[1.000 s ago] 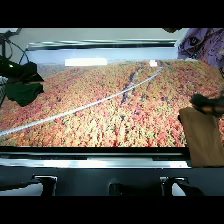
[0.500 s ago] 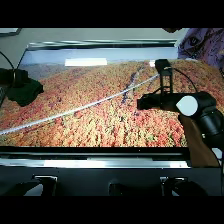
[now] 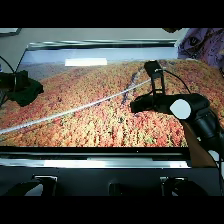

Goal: Fold the clothes and pants, and hang the long-sleeved shirts on hangers.

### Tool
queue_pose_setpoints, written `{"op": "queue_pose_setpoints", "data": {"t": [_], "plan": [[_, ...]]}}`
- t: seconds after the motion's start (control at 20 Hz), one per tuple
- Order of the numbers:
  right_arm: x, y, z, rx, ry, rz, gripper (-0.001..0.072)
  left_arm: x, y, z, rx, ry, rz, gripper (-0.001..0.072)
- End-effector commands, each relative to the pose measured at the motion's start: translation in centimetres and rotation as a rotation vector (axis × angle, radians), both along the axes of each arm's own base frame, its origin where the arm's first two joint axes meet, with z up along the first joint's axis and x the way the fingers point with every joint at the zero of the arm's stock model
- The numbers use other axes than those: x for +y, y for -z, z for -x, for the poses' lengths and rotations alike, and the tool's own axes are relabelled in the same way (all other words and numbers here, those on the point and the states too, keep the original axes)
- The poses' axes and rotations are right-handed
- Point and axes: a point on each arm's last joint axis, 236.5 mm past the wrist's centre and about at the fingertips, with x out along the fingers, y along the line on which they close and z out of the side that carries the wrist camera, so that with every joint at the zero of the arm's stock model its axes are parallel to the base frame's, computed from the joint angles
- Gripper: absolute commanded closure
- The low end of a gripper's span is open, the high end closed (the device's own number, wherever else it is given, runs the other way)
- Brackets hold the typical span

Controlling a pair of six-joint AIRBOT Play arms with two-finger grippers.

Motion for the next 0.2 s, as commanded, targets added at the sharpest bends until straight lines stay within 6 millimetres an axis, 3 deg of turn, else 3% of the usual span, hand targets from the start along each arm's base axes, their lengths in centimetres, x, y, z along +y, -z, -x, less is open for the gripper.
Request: {"op": "queue_pose_setpoints", "data": {"t": [0.0,0.15], "plan": [[0.08,-0.08,0.02,-0.003,-0.002,0.000,0.0677,0.02,0.06,-0.01,0.000,-0.001,-0.001,0.0683],[0.08,-0.07,0.03,-0.003,-0.002,0.000,0.0677,0.02,0.06,-0.01,0.000,-0.001,-0.001,0.0684]]}}
